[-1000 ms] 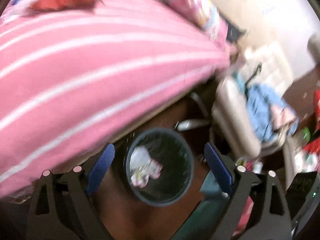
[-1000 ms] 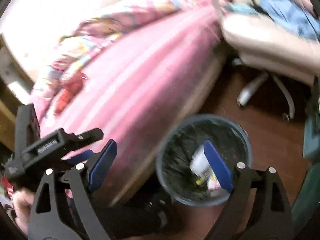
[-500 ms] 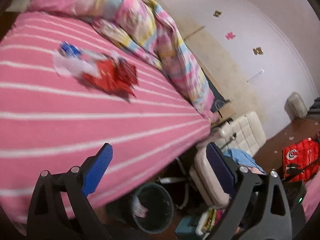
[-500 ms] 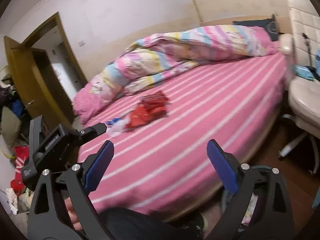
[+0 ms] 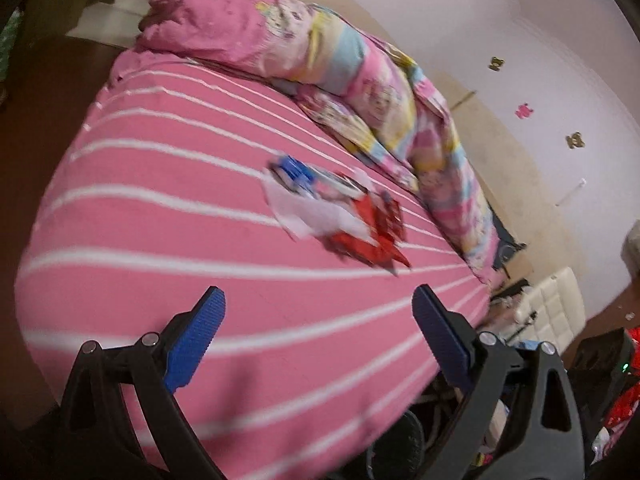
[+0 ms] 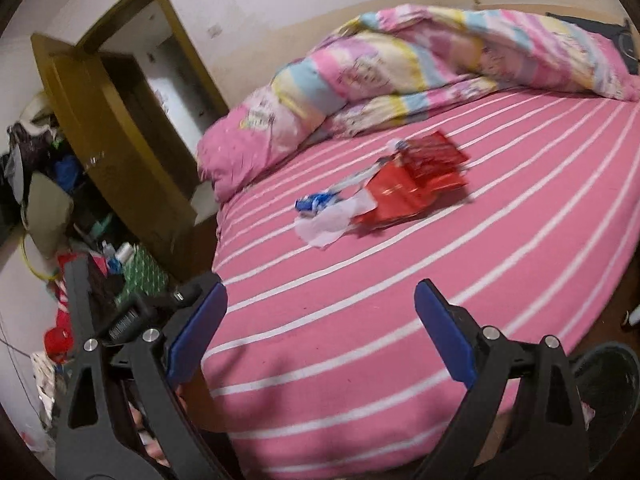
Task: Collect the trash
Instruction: 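Move both tools down toward the blue-and-white packet and white tissue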
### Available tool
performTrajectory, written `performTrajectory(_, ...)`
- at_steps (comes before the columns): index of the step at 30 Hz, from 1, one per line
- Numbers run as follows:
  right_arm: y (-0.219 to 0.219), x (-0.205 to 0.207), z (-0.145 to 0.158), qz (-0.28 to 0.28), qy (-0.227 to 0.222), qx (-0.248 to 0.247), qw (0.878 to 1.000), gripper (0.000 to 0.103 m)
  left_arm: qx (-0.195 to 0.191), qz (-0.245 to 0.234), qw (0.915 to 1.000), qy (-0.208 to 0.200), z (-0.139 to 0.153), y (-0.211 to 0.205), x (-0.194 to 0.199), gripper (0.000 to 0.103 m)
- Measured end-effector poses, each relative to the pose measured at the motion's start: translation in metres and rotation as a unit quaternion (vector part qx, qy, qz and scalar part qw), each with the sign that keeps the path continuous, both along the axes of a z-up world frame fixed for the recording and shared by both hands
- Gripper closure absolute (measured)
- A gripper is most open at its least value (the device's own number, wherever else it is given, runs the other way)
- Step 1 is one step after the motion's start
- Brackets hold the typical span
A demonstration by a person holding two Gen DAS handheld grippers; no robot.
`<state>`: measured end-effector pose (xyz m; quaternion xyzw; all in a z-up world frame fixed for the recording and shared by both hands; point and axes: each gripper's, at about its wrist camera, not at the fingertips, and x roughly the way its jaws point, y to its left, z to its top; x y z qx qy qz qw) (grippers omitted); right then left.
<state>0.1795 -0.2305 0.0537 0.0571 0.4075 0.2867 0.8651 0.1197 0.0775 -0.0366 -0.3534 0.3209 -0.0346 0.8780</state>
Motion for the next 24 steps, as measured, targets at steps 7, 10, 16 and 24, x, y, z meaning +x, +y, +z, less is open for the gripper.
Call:
performTrajectory(7,0.042,0.037,-0.043,0.041,0.011,-0.029,0.999,0.009,-0.009,0.038,0.9991,0.015,-0.010,0.052,0.050,0.011)
performTrajectory(10,0.061,0.062,-0.060,0.047,0.035,-0.022,0.998,0.009,0.001,0.048,0.9986,0.020,-0.013,0.066,0.083,0.011)
performTrajectory(16,0.093,0.108,-0.087,0.050,0.084,0.007,0.995,0.009,-0.004,0.026,0.9983,0.053,-0.035,0.070,0.149,0.011)
performTrajectory(24,0.115,0.150,-0.117,0.038,0.117,-0.020,0.992,0.009,0.053,0.033,0.9892,0.133,-0.060,0.061,0.202,0.011)
